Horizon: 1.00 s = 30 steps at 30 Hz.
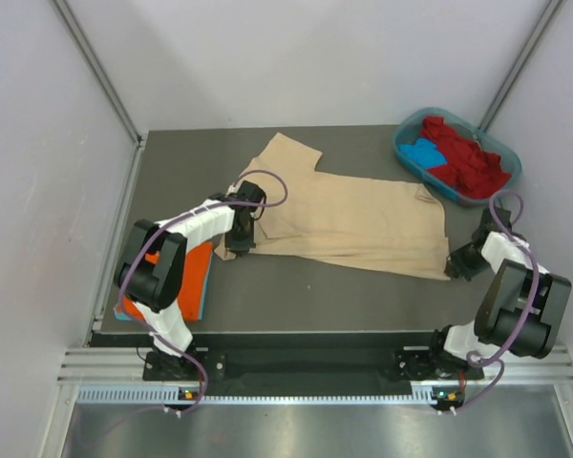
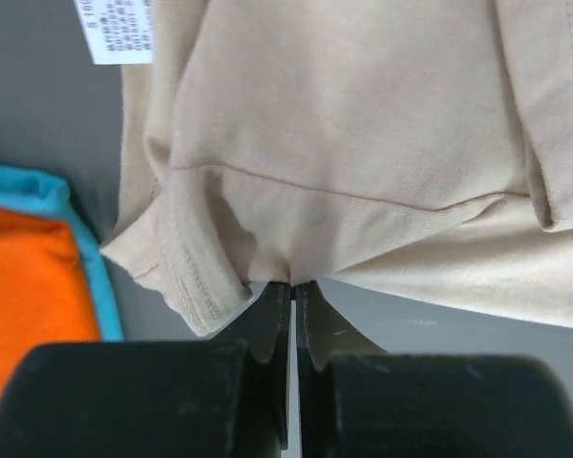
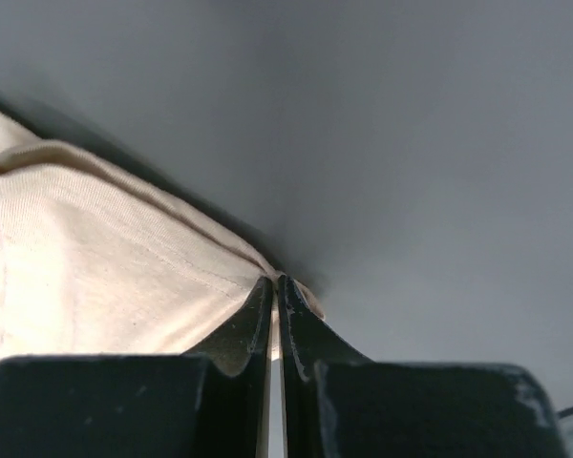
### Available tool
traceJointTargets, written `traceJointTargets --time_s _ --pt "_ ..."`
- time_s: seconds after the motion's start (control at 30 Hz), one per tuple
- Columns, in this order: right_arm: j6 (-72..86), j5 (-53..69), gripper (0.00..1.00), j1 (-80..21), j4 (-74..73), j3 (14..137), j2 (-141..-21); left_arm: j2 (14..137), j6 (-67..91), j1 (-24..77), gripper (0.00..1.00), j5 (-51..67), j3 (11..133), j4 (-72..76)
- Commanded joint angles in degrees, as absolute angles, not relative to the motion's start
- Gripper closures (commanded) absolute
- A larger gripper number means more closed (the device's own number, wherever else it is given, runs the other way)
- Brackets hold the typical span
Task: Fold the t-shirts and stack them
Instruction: Fold the tshirt
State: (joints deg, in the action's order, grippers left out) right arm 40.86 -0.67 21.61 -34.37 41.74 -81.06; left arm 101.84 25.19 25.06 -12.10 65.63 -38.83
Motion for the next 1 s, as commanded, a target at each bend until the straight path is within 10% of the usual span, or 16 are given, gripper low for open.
traceJointTargets --time_s 0.0,0.37,0.73,0.97 --pt "33.85 -5.1 1.0 26.09 -37.7 42.71 -79.64 97.3 25.14 24.96 1.0 -15.64 64.17 -45.6" --pt "30.15 -3.69 1.0 29.79 -41.22 41.13 -75.33 89.13 26.19 28.56 0.99 -10.46 61.35 -49.74" --pt "31.64 -5.8 0.77 29.88 -46.93 45.42 -72.34 84.98 26.2 30.5 0.5 -15.38 66.41 -55.11" --pt "31.03 -0.18 0.66 18.6 -44.74 54.74 -68.29 92.19 25.74 23.12 0.49 3.23 75.93 -43.88"
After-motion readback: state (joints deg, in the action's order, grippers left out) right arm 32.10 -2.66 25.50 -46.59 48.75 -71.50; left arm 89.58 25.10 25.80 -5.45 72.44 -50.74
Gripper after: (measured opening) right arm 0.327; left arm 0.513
